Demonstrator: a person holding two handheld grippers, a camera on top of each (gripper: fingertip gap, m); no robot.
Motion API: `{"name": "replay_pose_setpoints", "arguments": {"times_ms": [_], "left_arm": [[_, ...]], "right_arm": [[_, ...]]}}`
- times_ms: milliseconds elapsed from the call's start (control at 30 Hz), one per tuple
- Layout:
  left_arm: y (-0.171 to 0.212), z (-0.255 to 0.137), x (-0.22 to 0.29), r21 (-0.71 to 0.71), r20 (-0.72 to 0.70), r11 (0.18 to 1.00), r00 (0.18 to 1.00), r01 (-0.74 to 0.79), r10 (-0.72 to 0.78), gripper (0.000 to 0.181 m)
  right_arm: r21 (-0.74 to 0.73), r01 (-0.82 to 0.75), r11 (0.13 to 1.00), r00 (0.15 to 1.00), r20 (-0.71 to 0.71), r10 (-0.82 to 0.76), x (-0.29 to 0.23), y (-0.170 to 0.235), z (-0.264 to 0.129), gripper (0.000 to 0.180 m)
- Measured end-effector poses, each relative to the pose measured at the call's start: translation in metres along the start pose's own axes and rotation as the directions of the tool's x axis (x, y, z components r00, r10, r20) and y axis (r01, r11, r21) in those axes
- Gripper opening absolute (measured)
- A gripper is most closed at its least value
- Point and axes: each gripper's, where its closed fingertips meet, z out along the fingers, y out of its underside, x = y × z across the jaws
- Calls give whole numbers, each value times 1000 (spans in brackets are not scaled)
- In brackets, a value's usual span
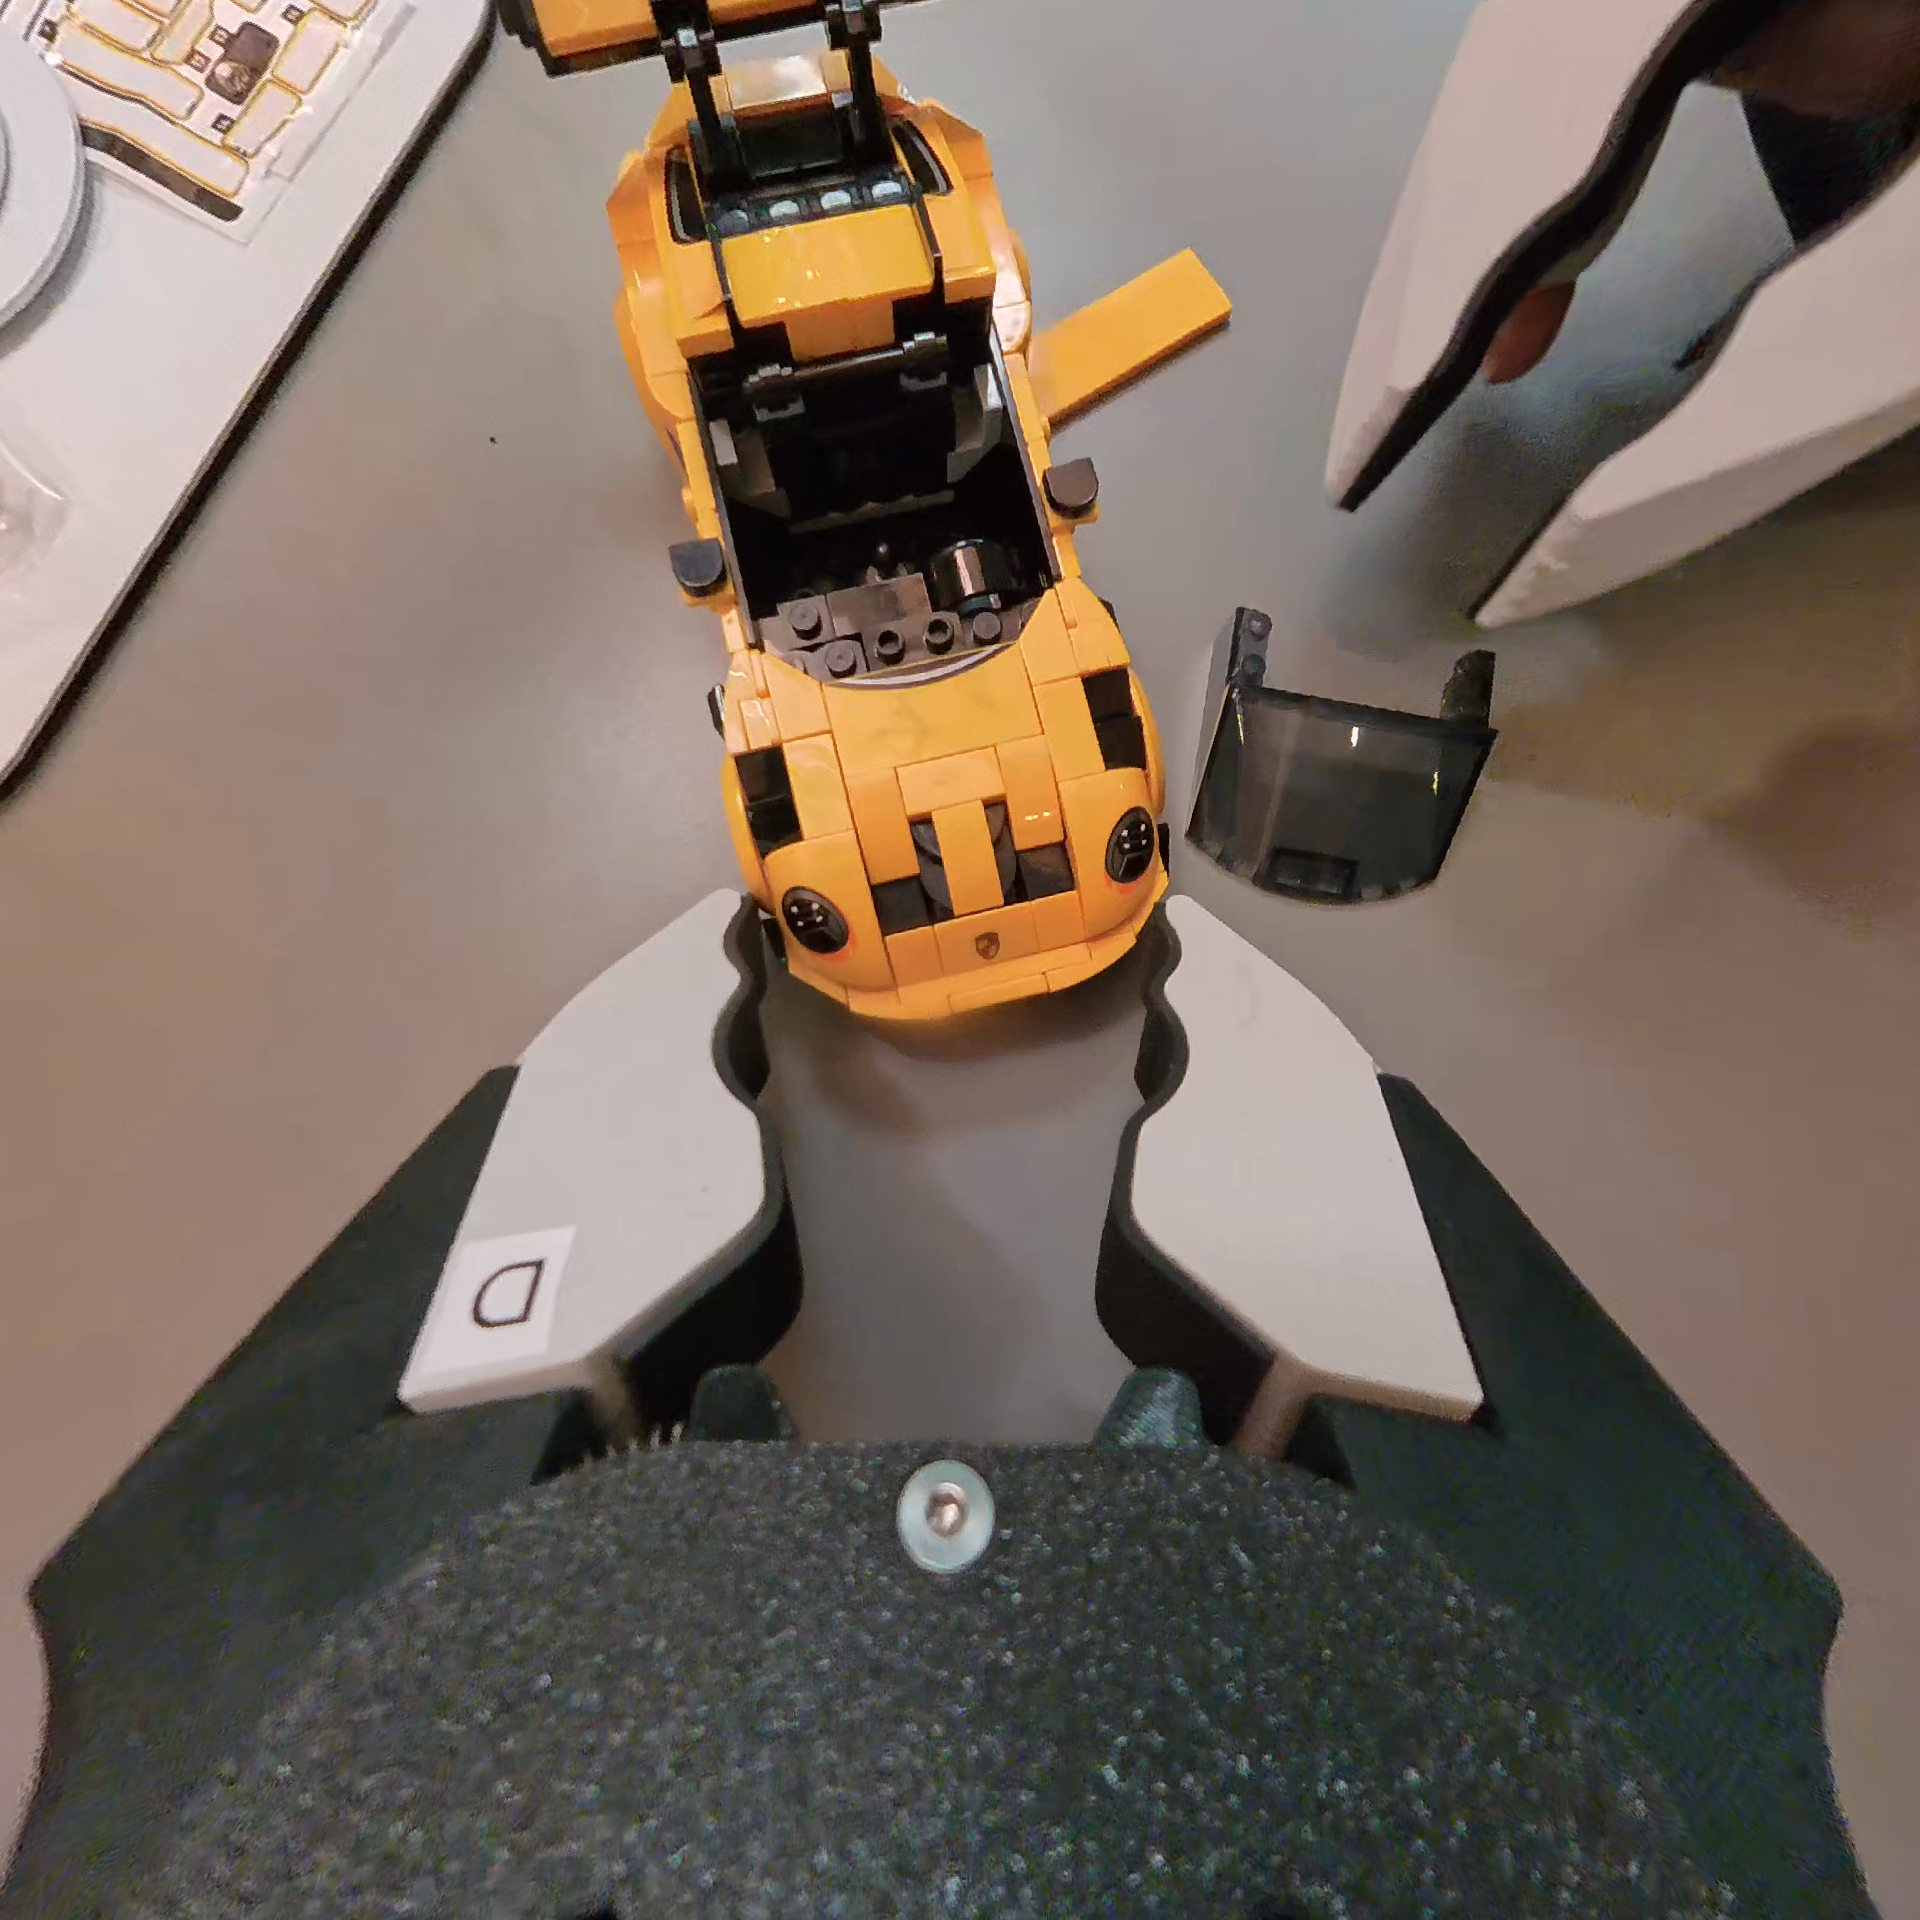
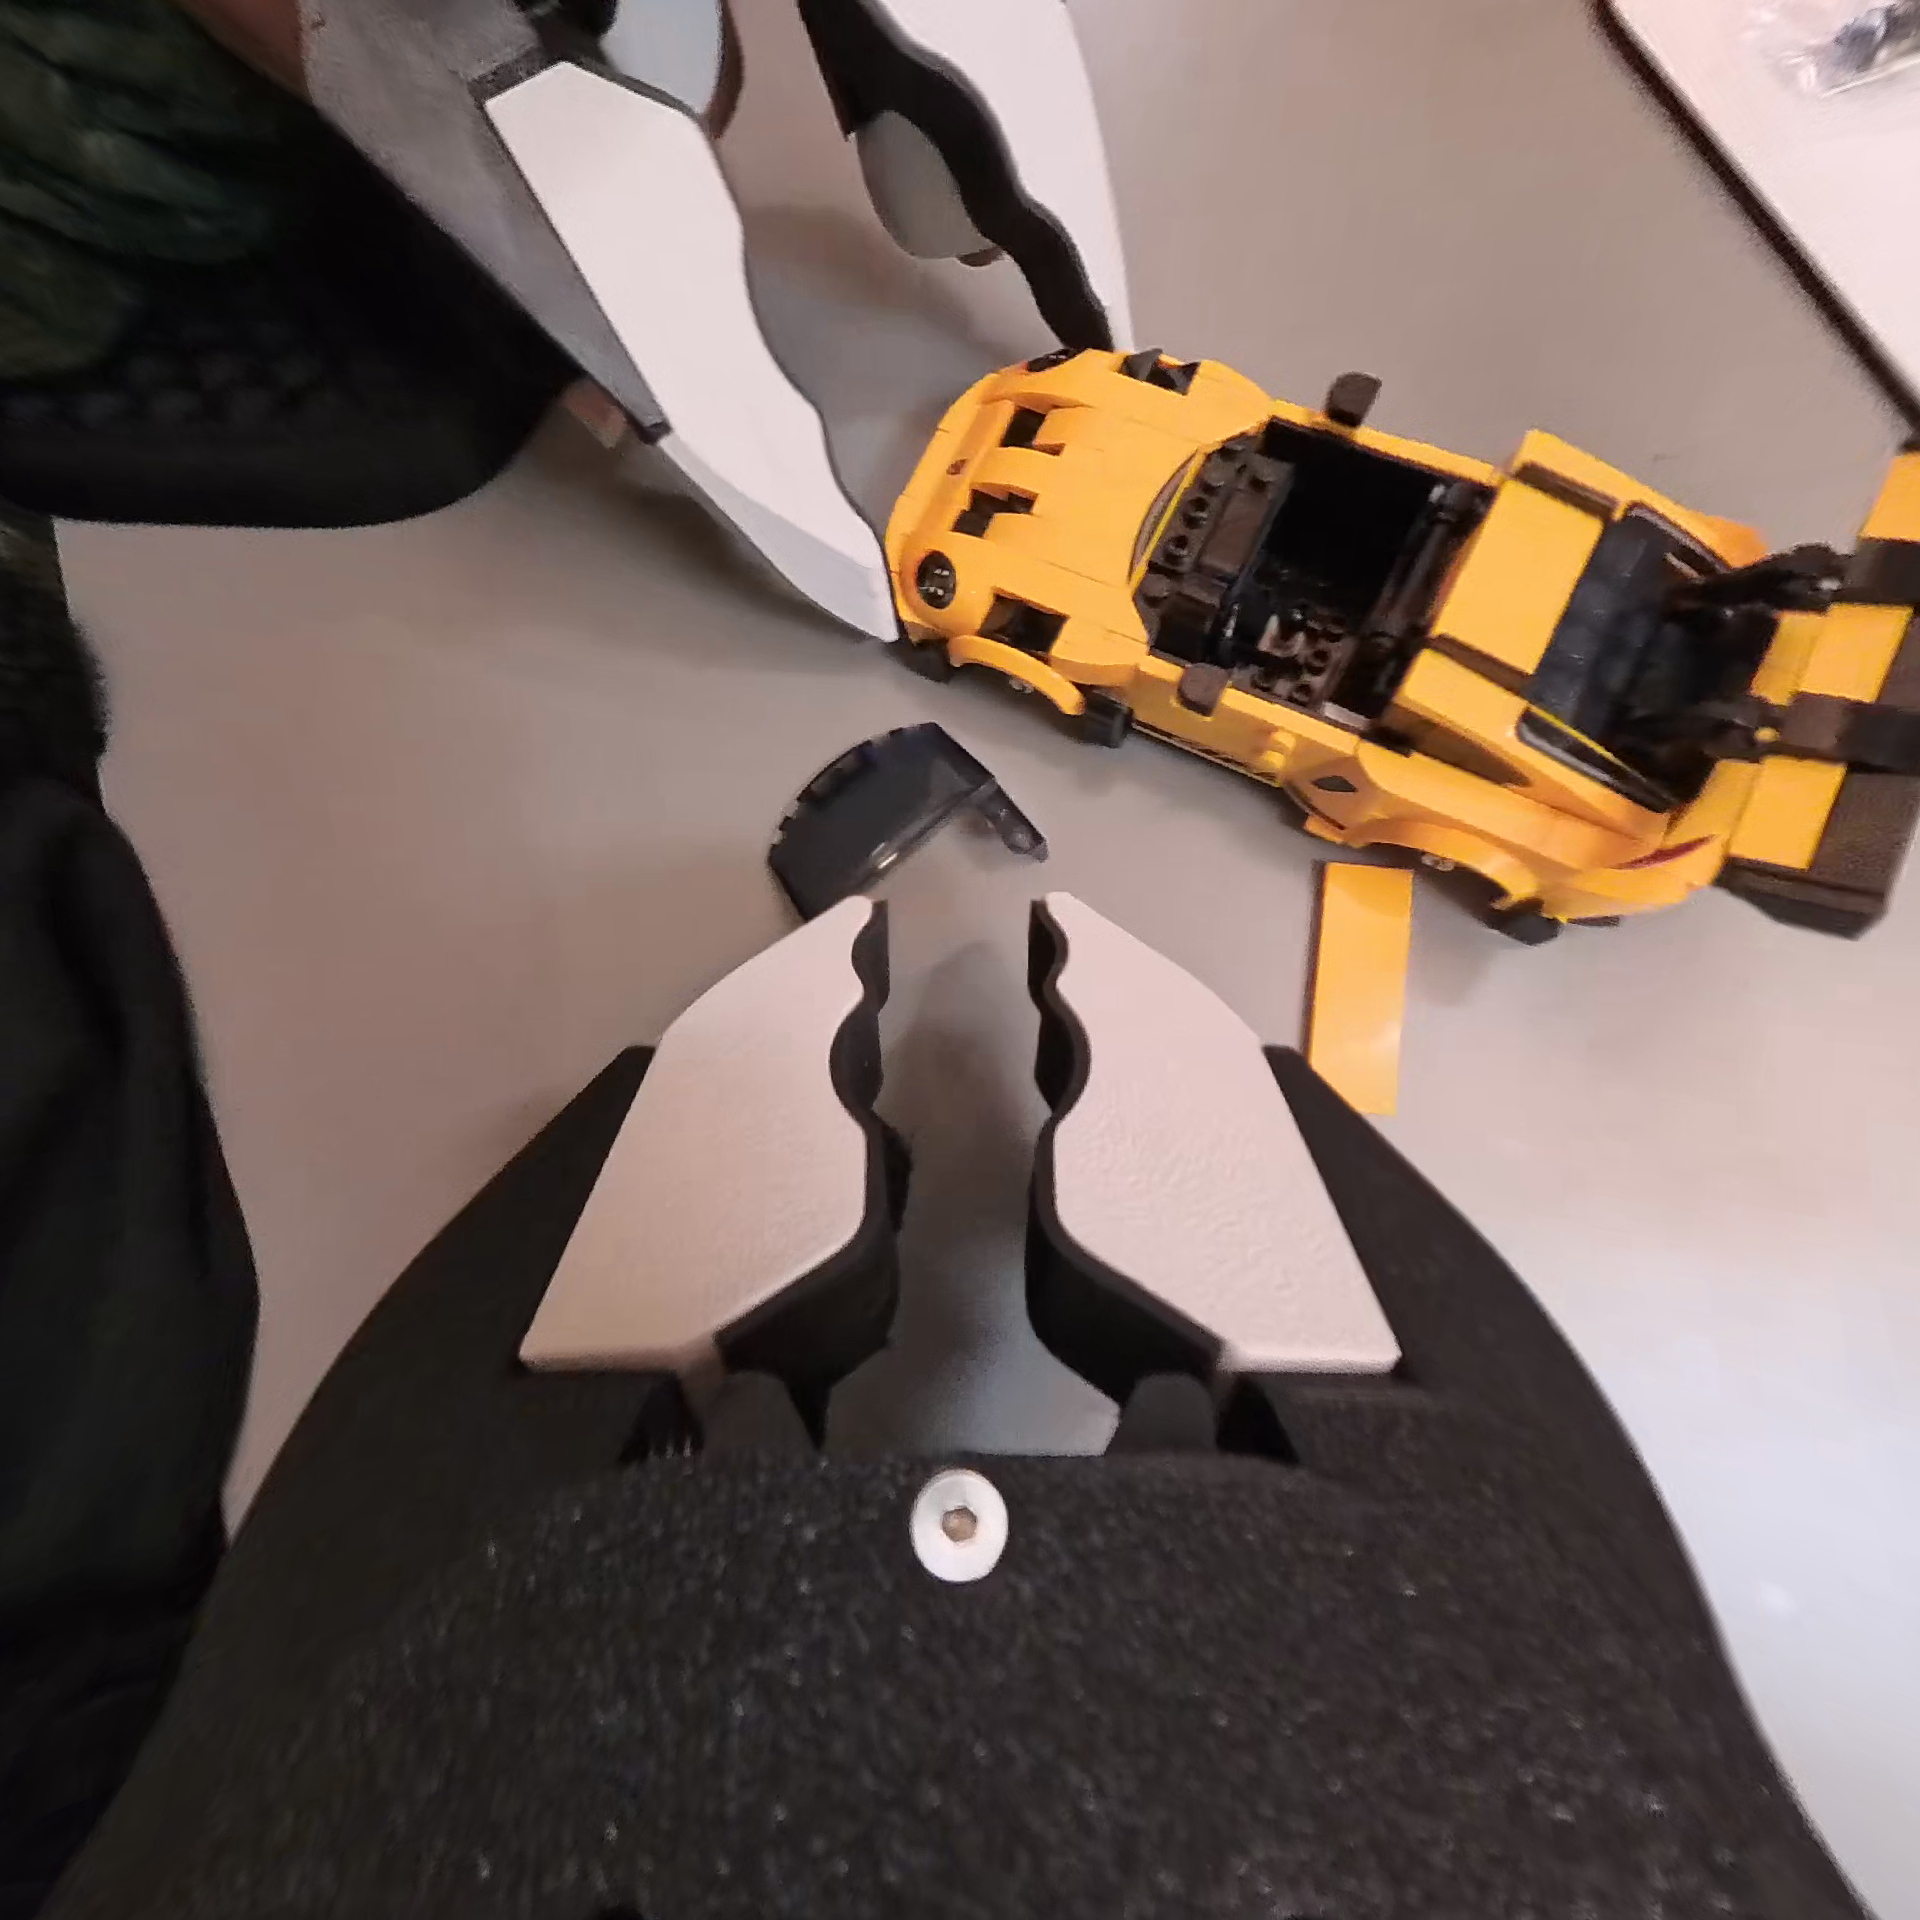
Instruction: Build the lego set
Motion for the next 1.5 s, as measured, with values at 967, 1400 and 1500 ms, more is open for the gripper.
{"name": "replay_pose_setpoints", "arguments": {"times_ms": [967, 1400, 1500], "left_arm": [[-15, -28, 43, 166, -158, 958, 953, -233, 259, 33], [4, 5, 74, 29, -245, 966, 935, -256, 255, 39], [0, 9, 87, 39, -276, 971, 931, -237, 238, 37]], "right_arm": [[-120, 32, 992, 980, -191, -54, 77, 19, 2, 39], [-200, -15, 980, 992, -128, -10, 66, 18, 7, 15], [-132, -88, 987, 991, -111, 73, 50, 12, 3, 15]]}}
